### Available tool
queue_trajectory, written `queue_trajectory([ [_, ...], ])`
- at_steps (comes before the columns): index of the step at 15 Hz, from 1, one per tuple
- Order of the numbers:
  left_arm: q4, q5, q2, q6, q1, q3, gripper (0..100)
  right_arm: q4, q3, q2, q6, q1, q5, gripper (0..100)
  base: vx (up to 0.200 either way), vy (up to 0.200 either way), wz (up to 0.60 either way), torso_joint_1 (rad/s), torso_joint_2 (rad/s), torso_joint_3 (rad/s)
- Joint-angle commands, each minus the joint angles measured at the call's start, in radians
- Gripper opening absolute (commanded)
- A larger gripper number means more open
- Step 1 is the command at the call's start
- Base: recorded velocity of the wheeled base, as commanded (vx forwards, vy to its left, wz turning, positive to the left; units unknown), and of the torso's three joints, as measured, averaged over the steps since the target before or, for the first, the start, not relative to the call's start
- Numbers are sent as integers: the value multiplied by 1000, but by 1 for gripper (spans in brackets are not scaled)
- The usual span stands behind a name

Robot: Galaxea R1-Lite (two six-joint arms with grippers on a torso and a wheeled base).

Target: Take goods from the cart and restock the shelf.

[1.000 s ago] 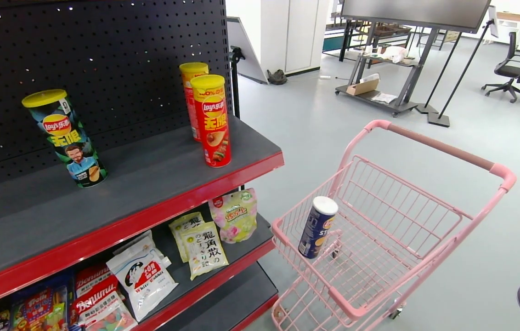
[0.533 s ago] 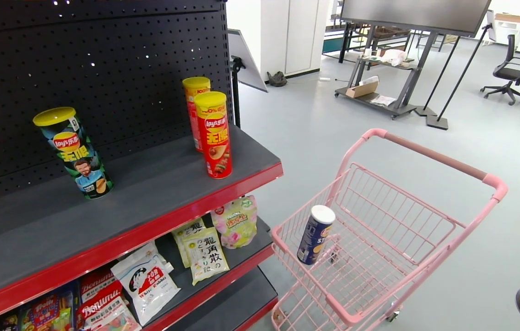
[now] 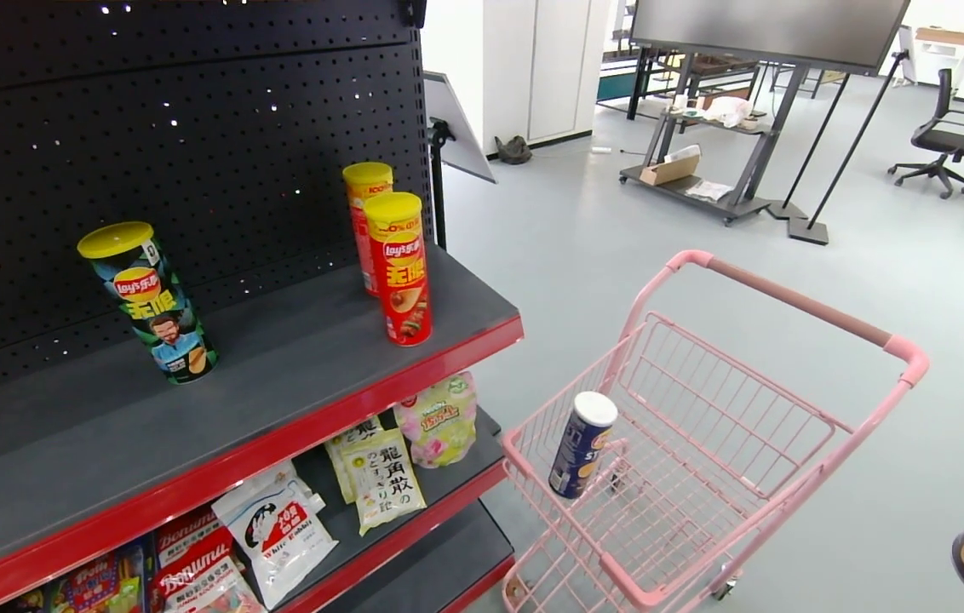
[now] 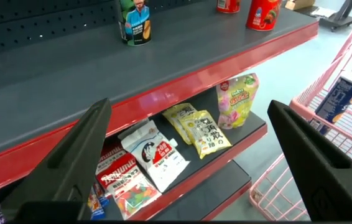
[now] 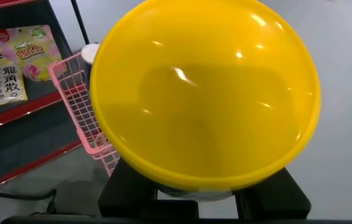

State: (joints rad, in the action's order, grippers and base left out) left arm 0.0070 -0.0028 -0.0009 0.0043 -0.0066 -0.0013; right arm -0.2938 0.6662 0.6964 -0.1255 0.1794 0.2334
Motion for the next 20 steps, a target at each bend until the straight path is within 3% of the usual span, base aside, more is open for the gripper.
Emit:
queue_trajectory([
  [1, -1, 0, 1, 0, 0, 0, 100, -1, 0, 9, 0, -6, 0, 0, 0, 0, 600, 17, -17, -12],
  [13, -1, 0, 1, 0, 0, 0, 100, 1, -30, -52, -2, -4, -2, 0, 0, 0, 600, 3, 0, -2],
  [16, -1, 1, 1, 0, 0, 0, 100, -4, -68, -153, -5, -6, 4, 0, 0, 0, 0, 0, 0, 0],
  [20, -1, 0, 1, 0, 0, 0, 100, 1, -152, -347, -2, -6, 7, 0, 200, 0, 0, -6, -5, -2],
])
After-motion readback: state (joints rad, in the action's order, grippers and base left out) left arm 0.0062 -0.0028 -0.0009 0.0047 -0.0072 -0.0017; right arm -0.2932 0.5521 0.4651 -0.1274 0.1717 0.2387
